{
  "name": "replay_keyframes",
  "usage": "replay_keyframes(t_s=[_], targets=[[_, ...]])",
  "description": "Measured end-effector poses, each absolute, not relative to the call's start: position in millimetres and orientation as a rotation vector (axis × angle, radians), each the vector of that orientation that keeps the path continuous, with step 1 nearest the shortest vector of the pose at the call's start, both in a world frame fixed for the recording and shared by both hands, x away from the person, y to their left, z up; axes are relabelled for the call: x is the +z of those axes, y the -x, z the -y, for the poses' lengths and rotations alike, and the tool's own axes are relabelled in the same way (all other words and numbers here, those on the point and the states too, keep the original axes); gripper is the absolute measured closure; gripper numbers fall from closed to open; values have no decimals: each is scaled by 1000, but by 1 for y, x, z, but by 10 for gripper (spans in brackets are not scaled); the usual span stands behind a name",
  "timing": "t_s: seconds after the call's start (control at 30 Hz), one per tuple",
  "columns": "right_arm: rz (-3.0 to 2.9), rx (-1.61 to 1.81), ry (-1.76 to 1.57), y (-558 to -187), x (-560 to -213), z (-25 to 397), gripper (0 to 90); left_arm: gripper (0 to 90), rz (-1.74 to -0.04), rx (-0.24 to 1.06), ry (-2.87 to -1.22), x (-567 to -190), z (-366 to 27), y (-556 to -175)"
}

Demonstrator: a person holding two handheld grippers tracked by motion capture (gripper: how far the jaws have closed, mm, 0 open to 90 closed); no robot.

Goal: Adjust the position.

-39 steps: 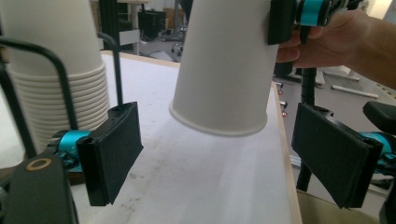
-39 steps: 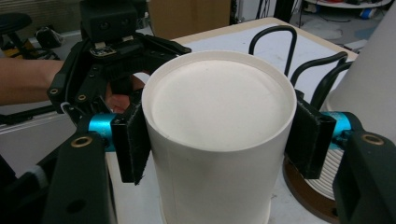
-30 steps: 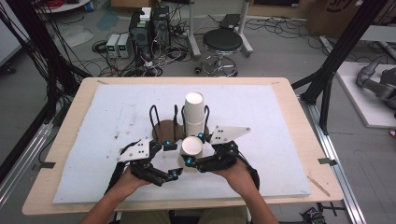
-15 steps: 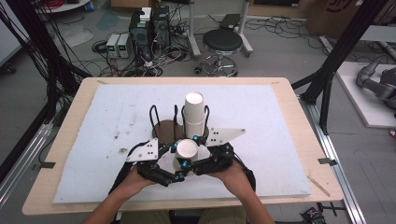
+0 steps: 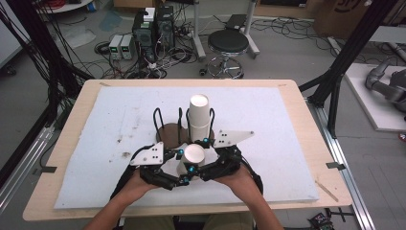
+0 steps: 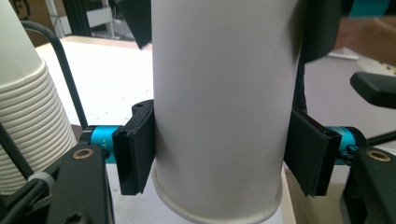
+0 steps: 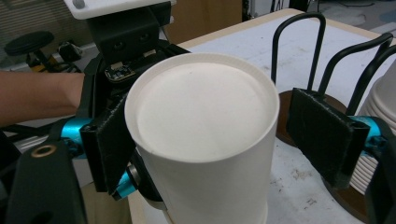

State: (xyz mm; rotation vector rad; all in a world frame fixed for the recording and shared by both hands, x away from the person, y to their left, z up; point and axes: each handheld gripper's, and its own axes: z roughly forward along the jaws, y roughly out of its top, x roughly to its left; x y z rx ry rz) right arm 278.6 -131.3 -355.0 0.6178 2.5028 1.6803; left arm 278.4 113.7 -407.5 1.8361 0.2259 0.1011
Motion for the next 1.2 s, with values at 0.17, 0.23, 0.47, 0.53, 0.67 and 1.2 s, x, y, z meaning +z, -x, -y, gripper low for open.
replay_keyframes(t_s=[0.17, 0.23, 0.47, 0.53, 0.67, 1.2], targets=[[-2500, 1696, -591, -278, -351, 139, 186, 327, -219, 96, -1923, -404, -113, -280], [-2507, 1685, -575, -277, -350, 142, 186, 331, -220, 103, -1964, -401, -113, -281], [-2534, 1626, -516, -278, -344, 150, 186, 332, -194, 122, -2047, -387, -114, -282], [-2544, 1615, -502, -278, -343, 152, 186, 332, -190, 125, -2062, -385, -113, -282], [-2573, 1545, -441, -279, -337, 156, 186, 331, -164, 134, -2144, -377, -111, -284], [-2701, 1387, -278, -289, -330, 148, 186, 330, -88, 139, -2271, -358, -107, -289]])
